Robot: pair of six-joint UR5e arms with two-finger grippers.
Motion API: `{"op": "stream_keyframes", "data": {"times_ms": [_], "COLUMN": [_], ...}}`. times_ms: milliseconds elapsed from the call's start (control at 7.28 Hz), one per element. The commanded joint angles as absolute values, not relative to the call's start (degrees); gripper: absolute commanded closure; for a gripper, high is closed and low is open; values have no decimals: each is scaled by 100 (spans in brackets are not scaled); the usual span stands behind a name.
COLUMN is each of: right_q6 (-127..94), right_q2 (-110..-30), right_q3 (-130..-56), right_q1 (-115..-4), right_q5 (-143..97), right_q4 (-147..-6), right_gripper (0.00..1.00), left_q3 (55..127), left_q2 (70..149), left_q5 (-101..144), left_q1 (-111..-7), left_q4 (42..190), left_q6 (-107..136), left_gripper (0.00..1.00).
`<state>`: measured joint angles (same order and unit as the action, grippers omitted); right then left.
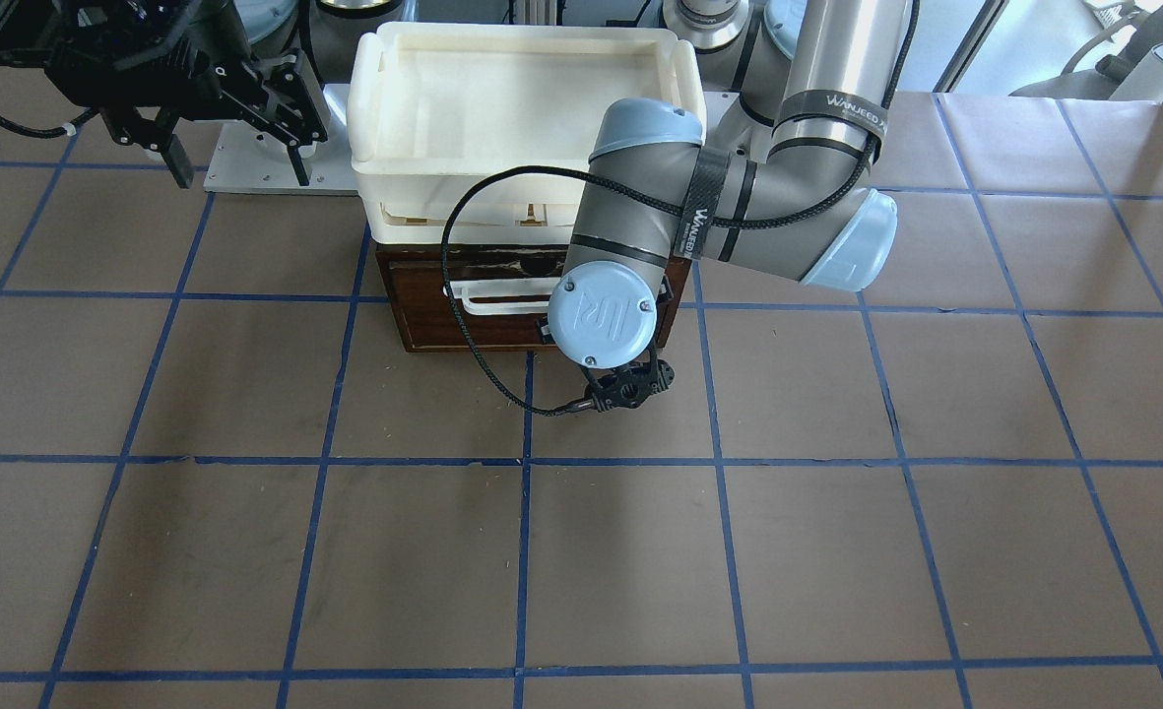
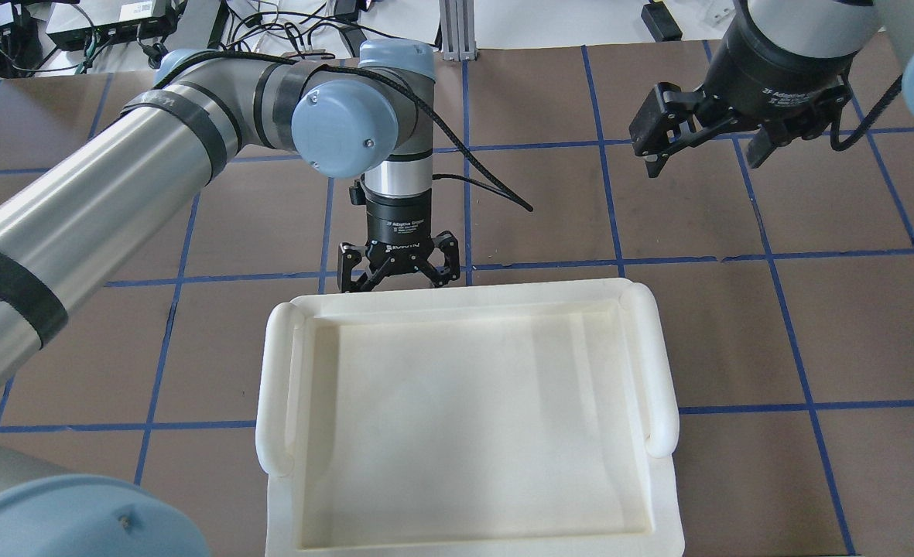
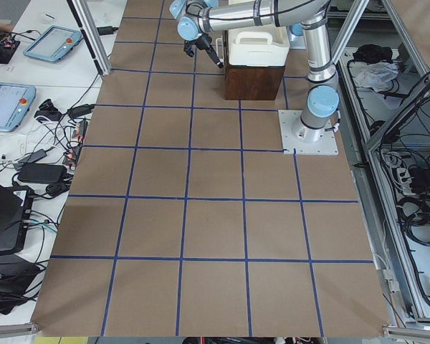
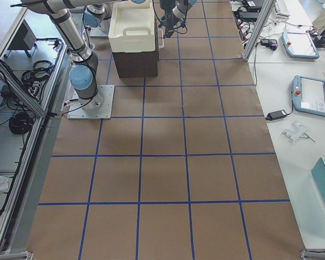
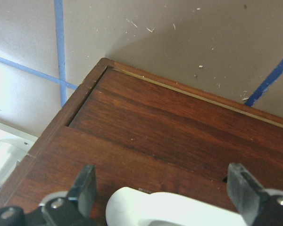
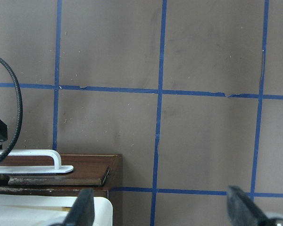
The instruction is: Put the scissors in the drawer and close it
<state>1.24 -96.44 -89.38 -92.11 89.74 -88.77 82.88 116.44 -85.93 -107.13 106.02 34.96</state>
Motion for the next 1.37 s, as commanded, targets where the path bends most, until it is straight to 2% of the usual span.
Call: {"op": "stream_keyframes", "data": {"times_ms": [0,687,1237], "right_q6": [132,132,132], "right_q2": [-9650,-9650,-9650], "right_q3": [-8938,-8938,-8938], "right_q1": [-9211,-9211,-9211], "right_q5": [8974,8974,8974], "right_q4": [-8877,-8877,-8886], "right_gripper": [0,0,0], "left_q3": [8288,8227,7587], "left_q2": [11663,11646,11427], "left_q5": [-8622,-8631,-8683], "left_q1": [-10723,-10697,-10338], "left_q4": [10608,10565,9671], "left_q6": [3489,3410,2633], "left_gripper": [0,0,0]}}
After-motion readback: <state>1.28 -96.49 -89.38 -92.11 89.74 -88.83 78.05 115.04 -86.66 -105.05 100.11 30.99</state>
